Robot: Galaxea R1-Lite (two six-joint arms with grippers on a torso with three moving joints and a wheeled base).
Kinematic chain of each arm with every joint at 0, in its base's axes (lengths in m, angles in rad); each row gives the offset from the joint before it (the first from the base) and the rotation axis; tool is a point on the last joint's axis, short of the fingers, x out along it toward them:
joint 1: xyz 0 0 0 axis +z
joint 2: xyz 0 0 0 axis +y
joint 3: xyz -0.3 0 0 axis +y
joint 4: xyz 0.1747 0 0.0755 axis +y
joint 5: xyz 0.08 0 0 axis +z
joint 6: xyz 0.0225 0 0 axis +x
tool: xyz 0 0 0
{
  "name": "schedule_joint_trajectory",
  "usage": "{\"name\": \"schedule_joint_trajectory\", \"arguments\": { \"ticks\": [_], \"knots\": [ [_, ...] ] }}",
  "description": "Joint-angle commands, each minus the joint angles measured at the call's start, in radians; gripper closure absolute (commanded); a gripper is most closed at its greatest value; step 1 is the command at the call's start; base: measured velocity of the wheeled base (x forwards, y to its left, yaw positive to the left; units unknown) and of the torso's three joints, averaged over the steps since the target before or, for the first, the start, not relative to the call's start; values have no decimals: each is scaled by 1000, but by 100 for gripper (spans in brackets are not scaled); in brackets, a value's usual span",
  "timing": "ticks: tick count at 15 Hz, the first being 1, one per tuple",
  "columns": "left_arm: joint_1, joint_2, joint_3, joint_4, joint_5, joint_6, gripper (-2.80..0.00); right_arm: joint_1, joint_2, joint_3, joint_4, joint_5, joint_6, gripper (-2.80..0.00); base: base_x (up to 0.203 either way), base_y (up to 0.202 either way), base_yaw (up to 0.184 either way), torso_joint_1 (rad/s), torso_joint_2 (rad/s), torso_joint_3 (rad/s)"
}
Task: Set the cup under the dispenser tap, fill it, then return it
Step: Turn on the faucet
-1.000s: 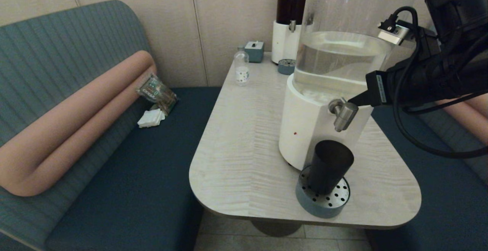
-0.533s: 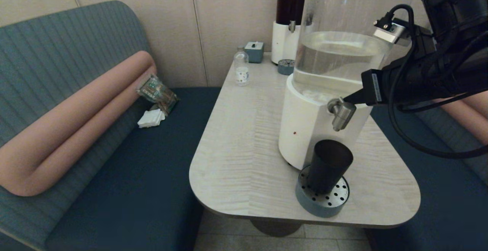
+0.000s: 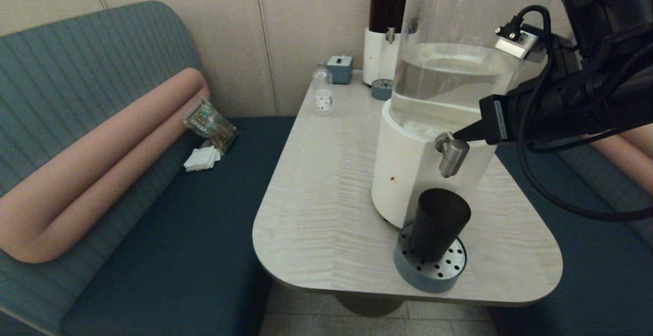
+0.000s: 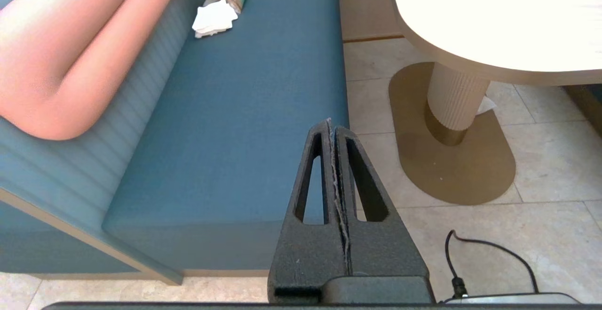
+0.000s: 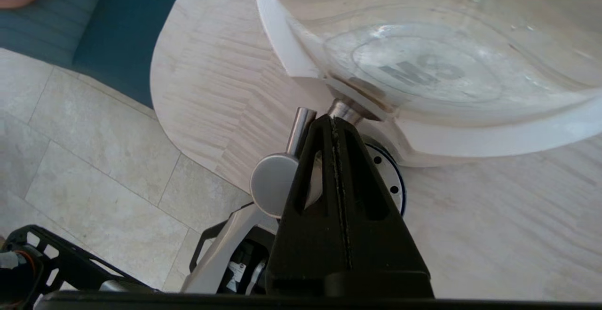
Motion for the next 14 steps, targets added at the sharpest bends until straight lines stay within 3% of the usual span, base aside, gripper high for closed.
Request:
{"name": "schedule_joint_trajectory", "arguments": {
  "ticks": [1, 7, 14],
  "knots": [
    [0, 2, 0, 0, 0, 1, 0, 2, -8, 15, -9, 6, 1, 0, 0, 0, 0, 0, 0, 0],
    [0, 2, 0, 0, 0, 1, 0, 4, -18, 57, -69, 57, -8, 0, 0, 0, 0, 0, 0, 0],
    [0, 2, 0, 0, 0, 1, 0, 2, -21, 92, -115, 58, -50, 0, 0, 0, 0, 0, 0, 0]
  ]
}}
